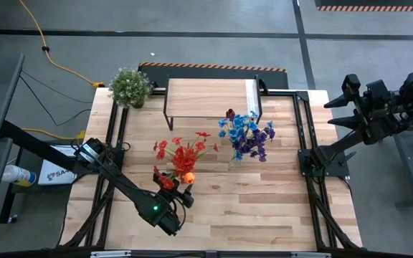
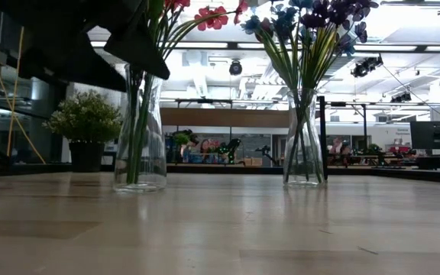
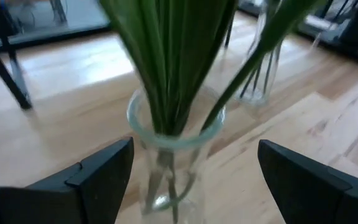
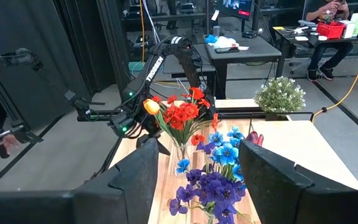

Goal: Pick and place flowers into a vace then onto a shelf
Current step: Put the left transparent vase onto the shelf

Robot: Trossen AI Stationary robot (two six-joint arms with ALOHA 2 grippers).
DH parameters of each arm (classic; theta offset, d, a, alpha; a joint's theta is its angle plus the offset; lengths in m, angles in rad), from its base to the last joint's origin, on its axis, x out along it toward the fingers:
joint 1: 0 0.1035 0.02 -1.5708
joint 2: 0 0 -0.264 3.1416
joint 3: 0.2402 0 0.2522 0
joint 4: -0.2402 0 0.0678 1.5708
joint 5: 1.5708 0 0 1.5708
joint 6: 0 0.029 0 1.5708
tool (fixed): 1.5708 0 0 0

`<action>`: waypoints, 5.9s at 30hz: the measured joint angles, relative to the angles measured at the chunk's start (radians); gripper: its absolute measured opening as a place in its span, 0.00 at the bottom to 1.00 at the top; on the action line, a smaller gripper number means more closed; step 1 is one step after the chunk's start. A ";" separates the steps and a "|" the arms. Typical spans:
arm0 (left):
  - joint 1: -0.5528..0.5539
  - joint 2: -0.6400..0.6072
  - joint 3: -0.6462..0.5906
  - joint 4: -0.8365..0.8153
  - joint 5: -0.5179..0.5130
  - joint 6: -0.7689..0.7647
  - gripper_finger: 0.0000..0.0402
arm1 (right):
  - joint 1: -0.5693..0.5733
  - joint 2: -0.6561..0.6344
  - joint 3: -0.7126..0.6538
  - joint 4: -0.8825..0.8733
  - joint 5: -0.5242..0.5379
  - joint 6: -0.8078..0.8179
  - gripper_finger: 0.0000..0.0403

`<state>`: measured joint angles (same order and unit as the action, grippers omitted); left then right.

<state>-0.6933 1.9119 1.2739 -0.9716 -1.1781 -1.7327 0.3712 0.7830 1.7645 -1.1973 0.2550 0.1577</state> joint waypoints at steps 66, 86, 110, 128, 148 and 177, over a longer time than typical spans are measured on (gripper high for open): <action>0.104 -0.152 -0.065 0.053 -0.041 0.096 0.50 | 0.000 0.003 0.000 -0.002 0.000 -0.069 0.52; 0.286 -0.325 0.217 -0.245 -0.041 0.297 0.50 | 0.000 0.003 0.000 0.061 0.000 -0.085 0.53; 0.759 -0.384 0.351 0.060 0.086 0.868 0.50 | 0.000 0.003 0.000 0.063 0.000 -0.087 0.53; 1.064 -0.383 0.262 0.497 0.372 1.278 0.50 | 0.000 0.003 0.000 0.069 0.008 -0.090 0.52; 1.126 -0.382 0.022 0.726 0.445 1.317 0.50 | 0.000 0.003 0.000 0.104 0.029 -0.088 0.53; 1.121 -0.388 -0.107 0.791 0.402 1.255 0.50 | 0.000 0.003 0.000 0.104 0.031 -0.087 0.52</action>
<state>0.4276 1.5239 1.1667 -0.1809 -0.7758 -0.4773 0.3713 0.7860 1.7645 -1.0935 0.2858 0.0704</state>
